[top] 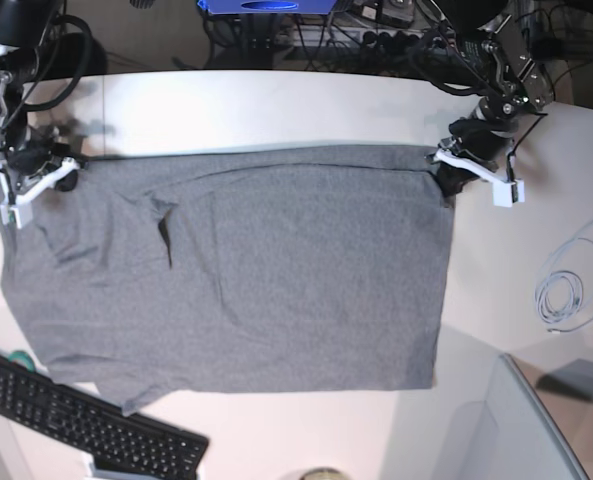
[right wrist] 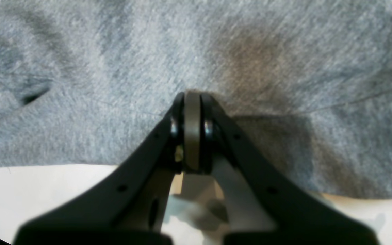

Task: Layout the t-shirt on the table in an organized manner, then fold the t-shirt properly
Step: 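Pull the held shirt edge outward with both grippers to stretch it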

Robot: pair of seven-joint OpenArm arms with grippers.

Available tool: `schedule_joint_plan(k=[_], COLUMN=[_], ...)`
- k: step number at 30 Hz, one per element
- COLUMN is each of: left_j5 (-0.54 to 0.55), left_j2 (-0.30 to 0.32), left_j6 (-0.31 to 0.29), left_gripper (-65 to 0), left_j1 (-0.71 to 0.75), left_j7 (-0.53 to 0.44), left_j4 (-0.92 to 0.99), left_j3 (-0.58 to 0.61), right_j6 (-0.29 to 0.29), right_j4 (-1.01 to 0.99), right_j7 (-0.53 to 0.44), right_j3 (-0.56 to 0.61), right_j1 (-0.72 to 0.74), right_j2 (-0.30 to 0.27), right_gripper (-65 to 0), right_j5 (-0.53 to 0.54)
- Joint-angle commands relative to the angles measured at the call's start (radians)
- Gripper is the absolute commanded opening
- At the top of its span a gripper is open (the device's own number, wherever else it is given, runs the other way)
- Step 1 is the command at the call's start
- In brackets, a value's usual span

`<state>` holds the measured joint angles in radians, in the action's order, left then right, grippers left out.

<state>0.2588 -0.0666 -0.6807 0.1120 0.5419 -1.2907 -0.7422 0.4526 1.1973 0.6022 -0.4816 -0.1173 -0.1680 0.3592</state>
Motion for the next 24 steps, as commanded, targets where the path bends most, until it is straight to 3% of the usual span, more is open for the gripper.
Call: schedule_joint_plan(k=[1, 6, 24], left_j5=[0.017, 0.024, 0.02], left_j2=[0.006, 0.006, 0.011], left_j6=[0.019, 0.079, 0.079], left_gripper=[-65.0, -65.0, -65.0], left_j1=[-0.01, -0.015, 0.028], left_j7=[-0.018, -0.018, -0.018], left_j4=[-0.013, -0.013, -0.017], left_j3=[0.017, 0.079, 0.068], right_j6=[-0.007, -0.007, -0.007], right_j4=[0.008, 0.008, 0.006], right_j7=[0.0, 0.0, 0.0], right_j3=[-0.002, -0.002, -0.002], right_j1=[0.006, 0.006, 0.02], right_j2=[-0.012, -0.012, -0.012], right_gripper=[-64.4, -64.4, -64.4], right_j5=[-0.001, -0.001, -0.001])
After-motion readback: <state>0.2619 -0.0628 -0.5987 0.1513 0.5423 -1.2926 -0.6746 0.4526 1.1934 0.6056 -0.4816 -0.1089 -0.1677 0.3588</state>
